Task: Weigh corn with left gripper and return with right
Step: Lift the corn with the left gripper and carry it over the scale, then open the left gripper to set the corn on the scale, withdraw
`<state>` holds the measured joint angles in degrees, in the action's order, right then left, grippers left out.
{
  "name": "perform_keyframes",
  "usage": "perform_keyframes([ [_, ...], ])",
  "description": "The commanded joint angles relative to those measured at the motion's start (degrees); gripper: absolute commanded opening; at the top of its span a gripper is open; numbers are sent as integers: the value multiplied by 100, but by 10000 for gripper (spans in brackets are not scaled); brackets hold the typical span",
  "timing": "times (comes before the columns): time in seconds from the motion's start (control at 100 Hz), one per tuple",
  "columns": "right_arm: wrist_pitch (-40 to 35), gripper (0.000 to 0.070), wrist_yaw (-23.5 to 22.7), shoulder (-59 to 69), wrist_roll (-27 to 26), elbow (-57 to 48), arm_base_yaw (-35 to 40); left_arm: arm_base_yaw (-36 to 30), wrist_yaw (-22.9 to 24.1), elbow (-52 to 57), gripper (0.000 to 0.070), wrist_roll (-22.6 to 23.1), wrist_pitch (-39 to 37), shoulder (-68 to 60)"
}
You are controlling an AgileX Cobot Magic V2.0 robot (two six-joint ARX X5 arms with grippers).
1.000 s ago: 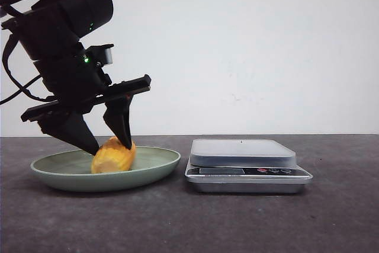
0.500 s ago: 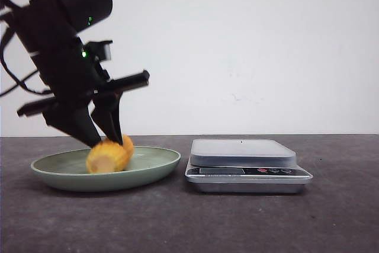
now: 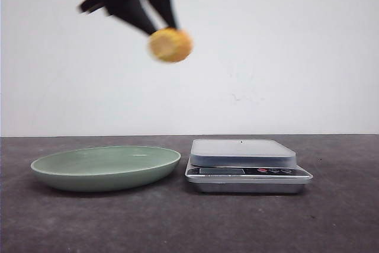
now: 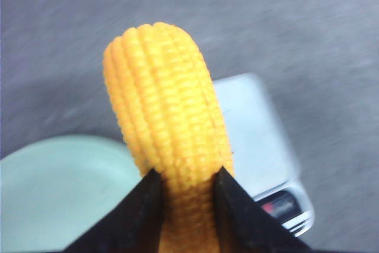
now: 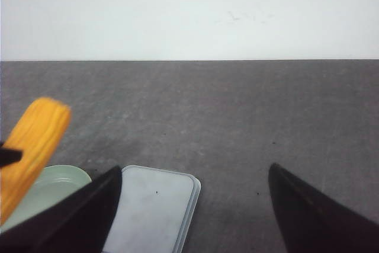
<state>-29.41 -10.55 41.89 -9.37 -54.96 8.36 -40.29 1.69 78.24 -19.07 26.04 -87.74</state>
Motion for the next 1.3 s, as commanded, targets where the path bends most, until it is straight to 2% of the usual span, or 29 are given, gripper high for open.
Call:
perform_keyframes([
  [0.0, 55, 495, 4, 28, 39, -107, 20, -116, 37, 313, 4, -90, -22, -369],
  [0.21, 48, 495, 4, 26, 46, -107, 20, -411, 37, 935, 4, -297, -256, -1429],
  [0.42, -31, 495, 4, 26, 44, -107, 20, -529, 37, 973, 4, -616, -560, -2114],
  [0.69, -35, 495, 4, 26, 42, -107, 20, -595, 55, 973, 4, -610, -603, -2577],
  [0.81, -72, 495, 4, 26, 42, -107, 20, -595, 297, 973, 4, -590, -592, -2625],
  [0.94, -92, 495, 4, 26, 44, -107, 20, -595, 302, 973, 8, -570, -595, -2667],
  [1.01, -94, 495, 4, 26, 44, -107, 20, -597, 302, 973, 99, -544, -595, -2673],
  [1.1, -94, 495, 4, 26, 44, -107, 20, -601, 302, 973, 291, -546, -597, -2673],
  [1.14, -90, 495, 4, 26, 44, -107, 20, -601, 302, 973, 355, -549, -597, -2673],
  [1.29, -92, 495, 4, 28, 42, -107, 20, -601, 302, 975, 374, -544, -612, -2673],
])
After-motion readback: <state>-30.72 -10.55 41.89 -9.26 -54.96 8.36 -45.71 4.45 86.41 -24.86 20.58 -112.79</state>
